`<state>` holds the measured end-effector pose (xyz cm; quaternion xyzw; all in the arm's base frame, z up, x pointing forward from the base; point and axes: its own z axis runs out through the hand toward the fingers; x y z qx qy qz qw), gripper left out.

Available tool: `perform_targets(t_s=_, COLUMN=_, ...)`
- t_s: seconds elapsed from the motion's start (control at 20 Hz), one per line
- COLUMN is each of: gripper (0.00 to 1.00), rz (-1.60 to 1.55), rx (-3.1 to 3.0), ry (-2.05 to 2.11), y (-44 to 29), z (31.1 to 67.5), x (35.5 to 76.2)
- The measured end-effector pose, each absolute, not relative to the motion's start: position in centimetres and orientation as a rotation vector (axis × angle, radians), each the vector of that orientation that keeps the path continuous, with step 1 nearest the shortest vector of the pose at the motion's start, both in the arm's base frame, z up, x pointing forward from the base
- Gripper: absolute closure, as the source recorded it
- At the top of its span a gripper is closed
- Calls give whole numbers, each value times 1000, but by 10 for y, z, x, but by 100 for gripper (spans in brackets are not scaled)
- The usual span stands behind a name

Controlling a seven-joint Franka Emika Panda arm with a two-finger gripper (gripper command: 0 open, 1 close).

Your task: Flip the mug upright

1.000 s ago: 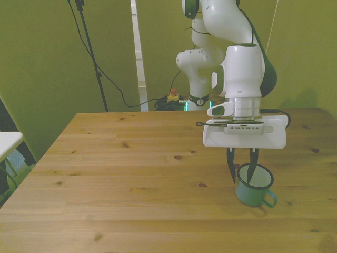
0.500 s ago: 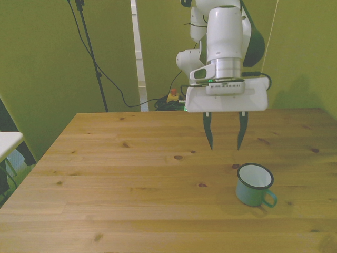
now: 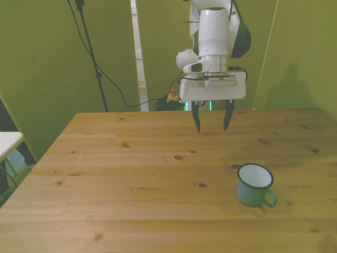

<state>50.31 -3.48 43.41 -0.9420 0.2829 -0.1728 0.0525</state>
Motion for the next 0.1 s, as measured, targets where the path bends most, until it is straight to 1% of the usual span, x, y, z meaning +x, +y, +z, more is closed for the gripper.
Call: perform_targets(t_s=0.1, gripper=0, rz=-485, rx=-2855, ry=779, y=-30, z=428, x=496)
